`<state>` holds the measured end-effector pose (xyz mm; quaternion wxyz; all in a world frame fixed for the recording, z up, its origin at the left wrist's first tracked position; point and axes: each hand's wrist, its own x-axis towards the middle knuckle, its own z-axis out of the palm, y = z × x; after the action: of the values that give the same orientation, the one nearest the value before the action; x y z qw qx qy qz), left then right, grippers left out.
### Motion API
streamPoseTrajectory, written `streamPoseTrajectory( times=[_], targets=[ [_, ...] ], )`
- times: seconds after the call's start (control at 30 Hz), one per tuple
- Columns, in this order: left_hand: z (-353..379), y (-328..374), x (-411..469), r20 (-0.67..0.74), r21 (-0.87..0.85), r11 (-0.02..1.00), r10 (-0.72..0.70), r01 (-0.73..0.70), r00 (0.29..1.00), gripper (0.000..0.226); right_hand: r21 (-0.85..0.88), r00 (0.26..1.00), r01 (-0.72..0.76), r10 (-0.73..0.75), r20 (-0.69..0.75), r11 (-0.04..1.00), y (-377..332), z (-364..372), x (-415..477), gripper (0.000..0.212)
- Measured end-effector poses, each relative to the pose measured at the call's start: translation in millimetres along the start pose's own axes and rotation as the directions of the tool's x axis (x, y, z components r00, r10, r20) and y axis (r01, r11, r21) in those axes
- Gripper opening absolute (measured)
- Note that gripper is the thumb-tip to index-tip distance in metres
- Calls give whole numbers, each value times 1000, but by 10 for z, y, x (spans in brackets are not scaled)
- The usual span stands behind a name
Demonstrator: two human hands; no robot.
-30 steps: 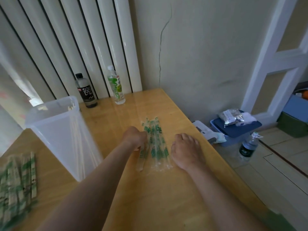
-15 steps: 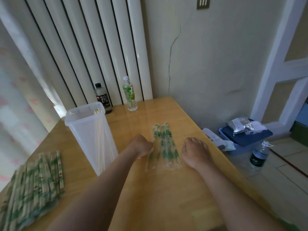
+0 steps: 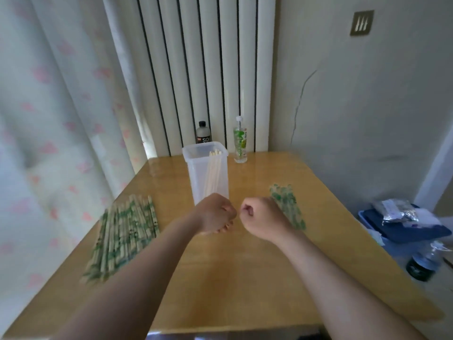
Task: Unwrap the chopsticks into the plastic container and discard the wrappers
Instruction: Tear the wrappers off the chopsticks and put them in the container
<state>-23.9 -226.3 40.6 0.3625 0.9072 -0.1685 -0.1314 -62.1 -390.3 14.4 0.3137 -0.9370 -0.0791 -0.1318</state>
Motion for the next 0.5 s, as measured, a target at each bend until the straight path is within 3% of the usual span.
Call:
streamPoseTrajectory(
  times=[0.17,0.33,0.5],
  targets=[
    [-408,-654,-264,-184,114,988,-83,105,979,23,102,987,-18,1,161,995,-509,531,93,22],
    [-651,-1326,-630,-540,251,897,-182,364,822,19,171,950,-98,41,309,980,-901,1021,124,28],
    [-739,-1794,-781,-605,198,867,-259,457,753,15,268,921,-258,153,358,928,-1097,1393,219,22]
  ],
)
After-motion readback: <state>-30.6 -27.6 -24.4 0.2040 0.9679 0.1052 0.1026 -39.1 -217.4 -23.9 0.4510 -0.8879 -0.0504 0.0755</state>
